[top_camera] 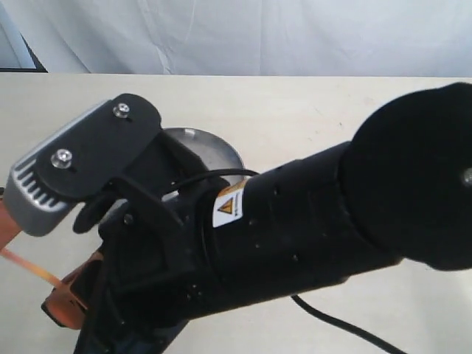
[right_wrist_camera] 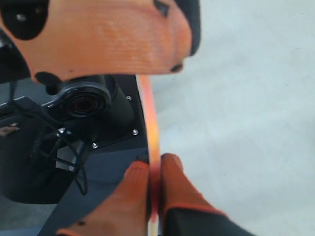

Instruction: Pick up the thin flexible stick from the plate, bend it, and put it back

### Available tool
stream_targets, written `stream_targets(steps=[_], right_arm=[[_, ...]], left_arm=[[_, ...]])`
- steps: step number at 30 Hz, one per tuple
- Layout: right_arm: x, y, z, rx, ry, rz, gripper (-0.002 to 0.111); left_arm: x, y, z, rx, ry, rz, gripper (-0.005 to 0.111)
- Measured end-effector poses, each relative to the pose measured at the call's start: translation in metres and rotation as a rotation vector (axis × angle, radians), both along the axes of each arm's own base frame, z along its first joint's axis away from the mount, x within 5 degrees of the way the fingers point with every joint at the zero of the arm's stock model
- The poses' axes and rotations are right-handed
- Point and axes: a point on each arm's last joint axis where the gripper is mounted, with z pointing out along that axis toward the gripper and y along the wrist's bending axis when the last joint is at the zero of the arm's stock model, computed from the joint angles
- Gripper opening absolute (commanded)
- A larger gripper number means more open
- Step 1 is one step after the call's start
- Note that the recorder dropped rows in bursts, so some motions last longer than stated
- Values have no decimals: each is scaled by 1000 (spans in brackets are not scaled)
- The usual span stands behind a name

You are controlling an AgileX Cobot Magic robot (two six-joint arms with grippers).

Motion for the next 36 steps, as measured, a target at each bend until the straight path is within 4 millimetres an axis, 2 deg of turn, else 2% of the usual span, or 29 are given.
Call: stream_targets(steps=[12,16,21,28,36], right_arm=[[-1,-14,14,-17,-61,-41,0],[2,-23,20,-39,-69,-117,0],[-2,-33,31,-22,-58,-145,0],[-9,-45,48,50,-57,-164,0],[-10,-48,51,66,-35,-174,0]], left_arm=[[24,-3,20,35,77,-85,0],[36,-4,20,61,104,-108,0],[47,-5,22,117,57,-143,0],[59,-7,25,104,-30,-196,0],[75,-15,17,115,-20,-273,0]])
